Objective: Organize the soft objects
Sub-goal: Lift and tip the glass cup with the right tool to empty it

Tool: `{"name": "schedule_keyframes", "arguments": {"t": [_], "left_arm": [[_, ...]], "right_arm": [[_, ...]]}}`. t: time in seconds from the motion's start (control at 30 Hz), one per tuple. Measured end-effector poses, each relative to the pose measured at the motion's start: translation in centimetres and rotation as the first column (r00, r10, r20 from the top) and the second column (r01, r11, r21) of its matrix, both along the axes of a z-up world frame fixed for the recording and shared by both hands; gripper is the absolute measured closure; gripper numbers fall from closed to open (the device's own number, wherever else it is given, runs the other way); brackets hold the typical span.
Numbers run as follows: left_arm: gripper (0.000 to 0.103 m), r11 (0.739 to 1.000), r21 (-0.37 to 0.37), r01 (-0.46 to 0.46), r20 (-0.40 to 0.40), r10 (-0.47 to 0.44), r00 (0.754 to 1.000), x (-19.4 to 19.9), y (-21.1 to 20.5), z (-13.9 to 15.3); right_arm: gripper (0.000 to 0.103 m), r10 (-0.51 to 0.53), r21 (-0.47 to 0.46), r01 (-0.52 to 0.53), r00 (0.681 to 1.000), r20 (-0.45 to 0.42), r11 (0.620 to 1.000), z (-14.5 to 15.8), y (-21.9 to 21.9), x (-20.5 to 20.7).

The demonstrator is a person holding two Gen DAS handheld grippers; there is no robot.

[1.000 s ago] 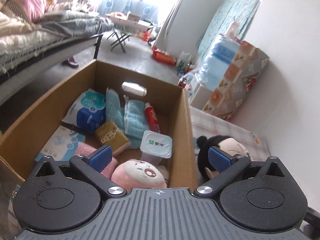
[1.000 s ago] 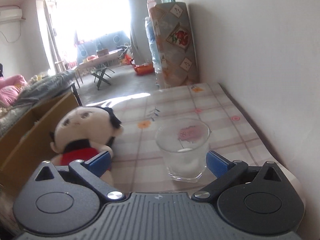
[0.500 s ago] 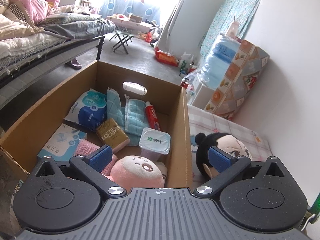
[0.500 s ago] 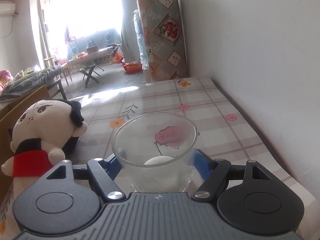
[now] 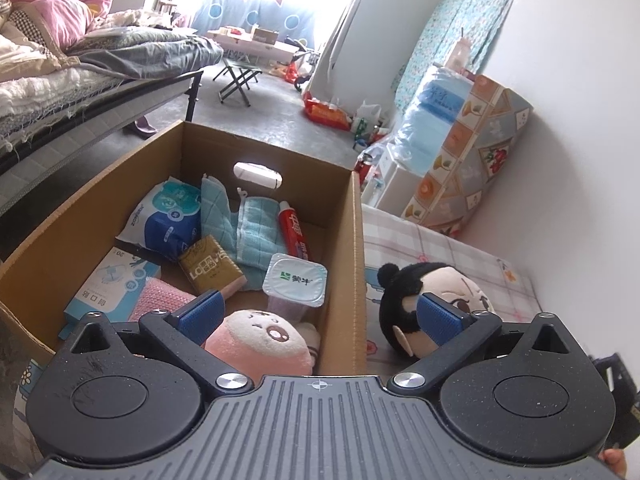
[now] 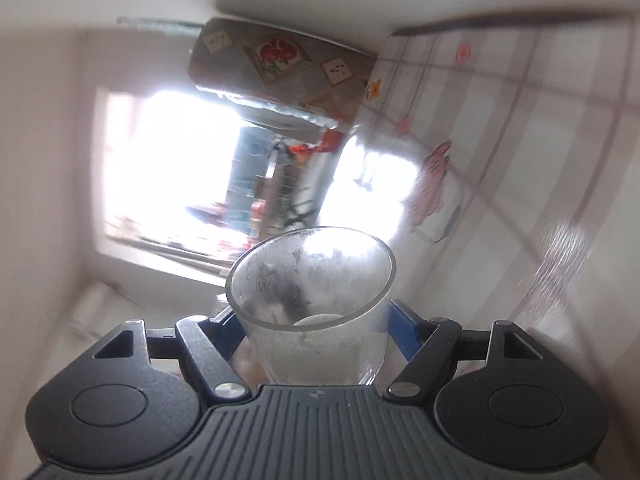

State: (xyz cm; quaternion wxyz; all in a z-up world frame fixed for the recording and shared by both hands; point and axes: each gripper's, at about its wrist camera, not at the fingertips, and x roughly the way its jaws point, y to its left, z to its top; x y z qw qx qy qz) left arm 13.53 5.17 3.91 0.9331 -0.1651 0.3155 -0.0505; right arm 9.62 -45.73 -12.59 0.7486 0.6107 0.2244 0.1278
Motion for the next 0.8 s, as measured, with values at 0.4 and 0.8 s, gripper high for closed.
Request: {"name": "schedule_keyframes", "arguments": {"t": [0.4,0.8], "left_arm": [[0.0,1.0,-0.01,0.006,-0.001,-0.006,1.0,-0.2,-0.3,0.1],[0.0,0.998,0.009,0.059,0.026,-0.059,0.998,-0.1,-2.1,0.8]], "right_arm": [[0.026,0.038,0.352,-0.044,0.999,0.025,0.935,-4.2,0.9,1.0],[0.026,0.061,0.427,-0.077,0.997,0.051,0.901,-4.5,1.3,1.8]]}}
